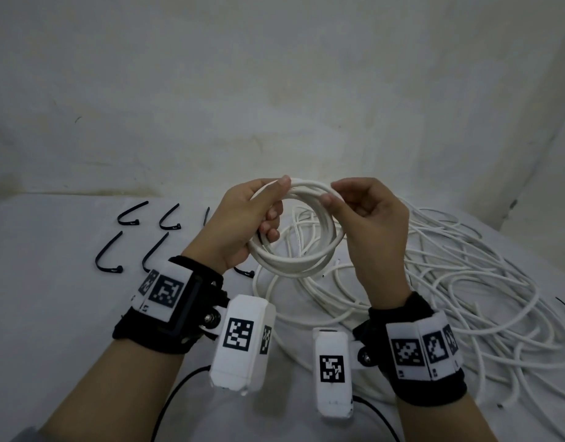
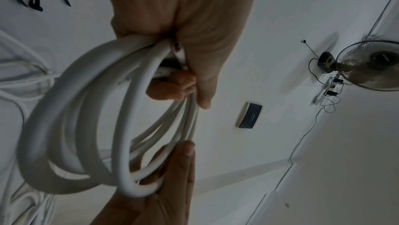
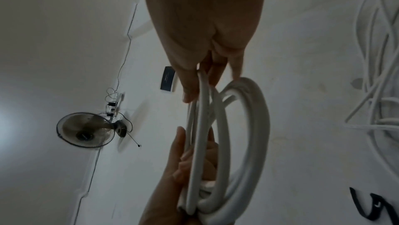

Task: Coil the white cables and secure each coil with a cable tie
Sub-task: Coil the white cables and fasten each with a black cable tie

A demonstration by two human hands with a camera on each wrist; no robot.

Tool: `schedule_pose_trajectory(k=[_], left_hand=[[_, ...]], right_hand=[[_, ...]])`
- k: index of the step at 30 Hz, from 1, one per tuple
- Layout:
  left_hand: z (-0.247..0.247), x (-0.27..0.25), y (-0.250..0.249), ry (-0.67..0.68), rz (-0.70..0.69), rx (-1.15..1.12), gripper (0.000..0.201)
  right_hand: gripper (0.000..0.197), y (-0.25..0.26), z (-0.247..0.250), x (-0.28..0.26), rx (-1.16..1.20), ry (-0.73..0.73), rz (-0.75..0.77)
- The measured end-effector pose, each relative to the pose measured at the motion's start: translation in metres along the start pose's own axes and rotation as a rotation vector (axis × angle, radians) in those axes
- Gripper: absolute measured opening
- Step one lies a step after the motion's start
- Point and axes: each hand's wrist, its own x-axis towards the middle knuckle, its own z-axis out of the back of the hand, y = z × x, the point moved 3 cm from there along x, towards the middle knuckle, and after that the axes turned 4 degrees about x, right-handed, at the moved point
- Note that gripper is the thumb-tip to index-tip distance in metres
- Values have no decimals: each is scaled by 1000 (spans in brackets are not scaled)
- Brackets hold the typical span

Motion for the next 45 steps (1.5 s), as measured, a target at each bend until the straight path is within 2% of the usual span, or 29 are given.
schedule_pose_trajectory(k=[3,5,8,12,14,16,19,23,27,31,36,40,43,45], left_hand=[[2,1,2,-41,-7,-2,16],[2,2,2,-49,-8,0,17],[0,1,1,-46,-12,-3,20],[-1,0,0,-38,-1,-19,19],[-2,-1,-1,-16,0,-6,20],[-4,-3,-3,14,-15,0,22],[-5,-4,-6,66,-38,19,29],[0,-2,-2,76,-27,49,25],[0,-3,0,115,-38,93,14],[-4,-2,3,111,-85,192,25],[-8,-1,9,93,-113,322,41],[3,-1,10,133,-52,475,60],[32,12,17,-40,61,559,46],[56,29,29,-145,120,787,39]], right_hand=[[29,-3,1,1,37,80,-122],[37,-3,1,1,-26,144,-111],[36,-1,-1,-2,-197,161,56],[13,2,-1,-5,-348,59,312],[11,1,1,-5,-369,17,378],[17,-4,2,-4,-285,-16,283],[14,-11,-3,-4,-32,-32,17],[10,-16,-14,-8,214,46,-285],[35,-21,-16,-11,277,152,-600],[49,-23,-16,-12,143,79,-600],[45,-29,-11,-12,66,-41,-575],[45,-36,-6,-10,42,-80,-573],[44,-40,0,-8,90,-120,-598],[44,-42,4,-6,125,-139,-623]])
